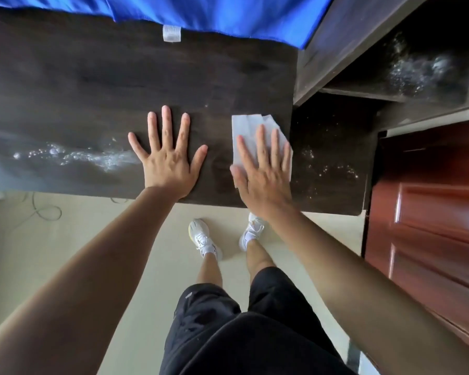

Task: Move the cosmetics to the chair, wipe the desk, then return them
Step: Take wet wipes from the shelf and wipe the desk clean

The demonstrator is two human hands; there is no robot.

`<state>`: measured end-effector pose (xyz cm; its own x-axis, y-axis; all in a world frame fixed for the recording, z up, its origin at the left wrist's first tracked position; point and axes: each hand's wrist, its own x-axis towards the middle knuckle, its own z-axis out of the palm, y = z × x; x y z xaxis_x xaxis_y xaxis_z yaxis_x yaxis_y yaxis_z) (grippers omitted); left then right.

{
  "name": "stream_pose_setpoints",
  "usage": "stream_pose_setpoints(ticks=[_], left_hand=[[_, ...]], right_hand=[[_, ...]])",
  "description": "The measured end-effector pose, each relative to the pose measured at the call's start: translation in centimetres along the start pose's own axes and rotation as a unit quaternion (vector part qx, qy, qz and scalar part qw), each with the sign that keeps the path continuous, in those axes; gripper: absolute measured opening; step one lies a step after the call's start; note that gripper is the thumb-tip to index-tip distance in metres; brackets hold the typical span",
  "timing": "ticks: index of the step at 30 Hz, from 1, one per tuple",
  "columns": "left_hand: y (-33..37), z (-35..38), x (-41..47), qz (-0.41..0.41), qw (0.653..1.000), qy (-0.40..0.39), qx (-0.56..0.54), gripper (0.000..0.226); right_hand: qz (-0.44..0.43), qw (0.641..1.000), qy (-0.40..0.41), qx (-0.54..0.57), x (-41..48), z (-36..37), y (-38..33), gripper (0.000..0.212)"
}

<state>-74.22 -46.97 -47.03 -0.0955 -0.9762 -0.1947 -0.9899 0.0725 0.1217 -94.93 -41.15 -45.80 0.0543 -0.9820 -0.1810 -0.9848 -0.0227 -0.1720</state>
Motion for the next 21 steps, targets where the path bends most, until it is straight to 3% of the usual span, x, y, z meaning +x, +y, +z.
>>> stream_pose_setpoints(ticks=[4,11,16,21], left_hand=[[-0.1,0.2,-0.1,0.006,1.0,-0.001,-0.008,0.07],[0.1,-0.1,-0.2,0.002,1.0,-0.013,-0.01,0.071],[0.2,-0.1,-0.1,0.003,1.0,-0.012,-0.008,0.07],[0.0,0.1,0.0,0.001,1.0,-0.016,-0.01,0.071]], right_hand=[[-0.034,0.998,-0.031,0.029,-8.1,2.1,0.7,0.059],[-0.061,0.996,-0.061,0.014,-8.1,1.6,1.3,0.062],[-0.08,0.995,-0.061,-0.009,3.0,-1.4,1.1,0.06],[0.025,0.996,-0.084,0.006,16.6,-3.9,-0.2,0.062]])
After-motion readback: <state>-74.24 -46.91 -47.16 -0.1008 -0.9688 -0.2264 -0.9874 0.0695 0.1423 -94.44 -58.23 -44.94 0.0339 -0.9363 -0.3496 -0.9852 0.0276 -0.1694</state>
